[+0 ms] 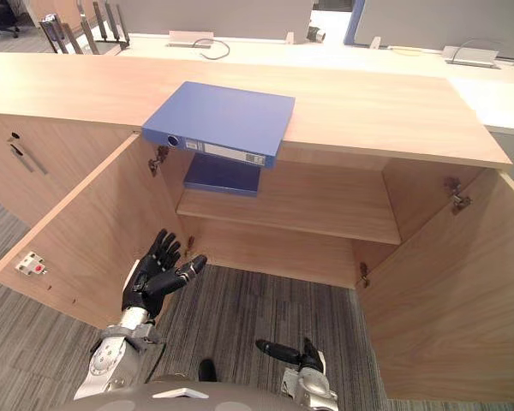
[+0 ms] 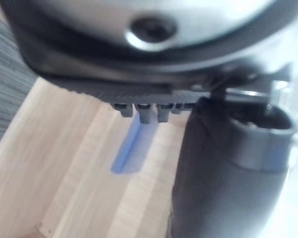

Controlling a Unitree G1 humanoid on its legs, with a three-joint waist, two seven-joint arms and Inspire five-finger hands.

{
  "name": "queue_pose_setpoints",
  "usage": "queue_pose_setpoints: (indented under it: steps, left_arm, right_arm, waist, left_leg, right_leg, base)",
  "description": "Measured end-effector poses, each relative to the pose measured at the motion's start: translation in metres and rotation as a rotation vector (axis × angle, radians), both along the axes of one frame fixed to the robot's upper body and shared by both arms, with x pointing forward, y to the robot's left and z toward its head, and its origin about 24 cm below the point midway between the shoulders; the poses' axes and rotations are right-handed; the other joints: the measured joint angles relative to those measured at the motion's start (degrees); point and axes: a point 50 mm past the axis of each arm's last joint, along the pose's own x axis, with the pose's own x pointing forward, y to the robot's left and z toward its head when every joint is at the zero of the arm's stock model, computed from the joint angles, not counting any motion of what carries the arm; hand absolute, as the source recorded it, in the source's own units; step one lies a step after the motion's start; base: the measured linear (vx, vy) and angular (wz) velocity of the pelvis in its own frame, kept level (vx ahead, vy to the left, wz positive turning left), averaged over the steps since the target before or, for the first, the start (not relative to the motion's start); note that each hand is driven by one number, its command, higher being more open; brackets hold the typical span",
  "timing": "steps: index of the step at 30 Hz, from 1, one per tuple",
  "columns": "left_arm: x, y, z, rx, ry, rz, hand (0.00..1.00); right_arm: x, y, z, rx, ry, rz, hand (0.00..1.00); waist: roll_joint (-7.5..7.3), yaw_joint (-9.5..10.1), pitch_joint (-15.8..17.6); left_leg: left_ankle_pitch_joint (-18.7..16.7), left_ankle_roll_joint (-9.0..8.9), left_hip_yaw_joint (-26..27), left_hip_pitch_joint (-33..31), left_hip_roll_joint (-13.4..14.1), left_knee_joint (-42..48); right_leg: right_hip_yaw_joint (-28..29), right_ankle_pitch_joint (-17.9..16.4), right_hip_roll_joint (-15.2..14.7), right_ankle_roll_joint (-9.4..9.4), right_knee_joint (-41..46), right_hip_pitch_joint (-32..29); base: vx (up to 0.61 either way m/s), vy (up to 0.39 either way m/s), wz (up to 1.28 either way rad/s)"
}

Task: Walk over to the cabinet, pick up the folder, carry it to the office cabinet, place the folder inside the office cabinet, then close the office cabinet door

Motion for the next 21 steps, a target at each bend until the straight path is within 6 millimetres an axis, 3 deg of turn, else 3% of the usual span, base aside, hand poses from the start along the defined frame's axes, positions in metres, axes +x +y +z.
queue_pose_setpoints:
  steps: [4,7,12,16,18,21]
  left_arm:
    - [-0.002,-0.016,0.026,-0.118,-0.081,-0.041,1.0]
    - [0.003,-0.02,0.051,-0.134,-0.184,-0.012,1.0]
    - [0.009,-0.007,0.085,-0.072,-0.307,0.175,1.0]
    - [0.01,0.015,0.11,0.122,-0.41,0.392,1.0]
    - [0.015,0.025,0.126,0.302,-0.489,0.549,1.0]
    - [0.024,0.025,0.146,0.454,-0.612,0.624,1.0]
  right_arm:
    - [-0.005,0.0,-0.001,0.001,0.017,0.012,1.0]
    - [-0.012,0.0,-0.003,-0.001,0.034,0.006,1.0]
    - [-0.022,-0.001,-0.005,-0.012,0.055,-0.019,1.0]
    - [-0.03,0.0,-0.006,-0.018,0.076,-0.048,1.0]
    - [-0.031,0.002,-0.007,-0.022,0.083,-0.055,1.0]
    - [-0.027,0.004,-0.006,-0.025,0.078,-0.055,1.0]
  waist:
    - [0.4,0.22,-1.48]
    - [-0.1,0.42,-2.22]
    - [-1.37,0.45,-3.75]
    - [-2.42,1.38,-4.13]
    - [-2.96,1.79,-4.38]
    - [-2.95,1.65,-4.46]
  left_leg:
    - [1.2,-0.4,-1.15,-1.47,0.17,0.02]
    - [1.83,-0.13,-2.07,-2.12,0.43,0.19]
    - [2.41,0.49,-3.99,-2.96,0.3,0.23]
    - [2.39,0.48,-4.78,-2.93,0.22,0.2]
    - [2.19,0.26,-5.14,-2.83,0.16,0.13]
    - [2.01,0.55,-5.13,-2.59,0.13,0.01]
  right_leg:
    - [-1.03,-0.45,0.19,0.23,-0.66,-0.62]
    - [-1.83,-0.6,0.73,0.14,-0.74,-0.77]
    - [-3.73,-0.37,1.11,0.4,-0.85,-0.36]
    - [-4.51,-0.38,1.12,0.4,-0.63,-0.02]
    - [-4.59,-0.37,1.1,0.39,-0.44,0.15]
    - [-4.54,-0.41,1.08,0.34,-0.49,0.37]
  base:
    - [-0.04,-0.027,0.16]
    - [0.0,-0.056,0.16]
    - [0.03,-0.04,0.19]
    - [0.0,-0.015,0.13]
    - [-0.02,-0.005,0.08]
    - [-0.05,0.003,0.01]
